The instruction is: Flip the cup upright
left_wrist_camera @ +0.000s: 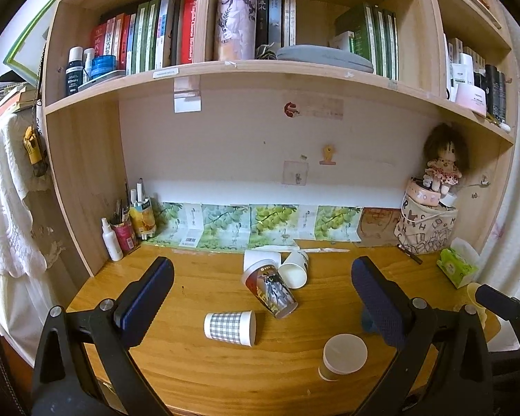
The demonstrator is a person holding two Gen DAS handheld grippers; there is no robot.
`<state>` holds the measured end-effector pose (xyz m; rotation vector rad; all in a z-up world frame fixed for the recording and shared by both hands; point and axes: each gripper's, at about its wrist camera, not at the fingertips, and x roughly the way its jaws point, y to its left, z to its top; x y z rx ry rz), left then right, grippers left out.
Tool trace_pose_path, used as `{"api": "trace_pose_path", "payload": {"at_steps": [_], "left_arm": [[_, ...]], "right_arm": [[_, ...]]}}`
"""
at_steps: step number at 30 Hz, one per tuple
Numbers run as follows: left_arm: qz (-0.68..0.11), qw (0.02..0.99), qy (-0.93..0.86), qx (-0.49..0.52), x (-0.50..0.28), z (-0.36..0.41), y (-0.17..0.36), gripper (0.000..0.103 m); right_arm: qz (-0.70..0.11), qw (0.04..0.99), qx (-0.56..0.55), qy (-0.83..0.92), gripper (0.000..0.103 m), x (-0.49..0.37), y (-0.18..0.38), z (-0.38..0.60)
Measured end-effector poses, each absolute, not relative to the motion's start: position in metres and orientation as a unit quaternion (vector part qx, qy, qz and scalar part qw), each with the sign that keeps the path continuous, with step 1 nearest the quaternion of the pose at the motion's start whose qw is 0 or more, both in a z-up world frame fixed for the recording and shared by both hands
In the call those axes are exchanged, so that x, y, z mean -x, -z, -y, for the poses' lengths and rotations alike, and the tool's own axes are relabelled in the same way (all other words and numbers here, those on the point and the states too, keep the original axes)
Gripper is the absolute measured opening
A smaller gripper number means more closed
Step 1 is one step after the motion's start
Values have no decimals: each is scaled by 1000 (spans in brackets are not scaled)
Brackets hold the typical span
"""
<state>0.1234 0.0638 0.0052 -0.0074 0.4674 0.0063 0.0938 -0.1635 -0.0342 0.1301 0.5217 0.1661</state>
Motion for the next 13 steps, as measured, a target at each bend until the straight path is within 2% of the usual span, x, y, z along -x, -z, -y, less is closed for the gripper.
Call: {"api": "trace_pose_path", "payload": {"at_steps": [13], "left_arm": [[-244, 970, -7, 7, -122, -62, -2, 102]], "right_arm": [[-270, 957, -67, -86, 103, -93, 37, 166]]}}
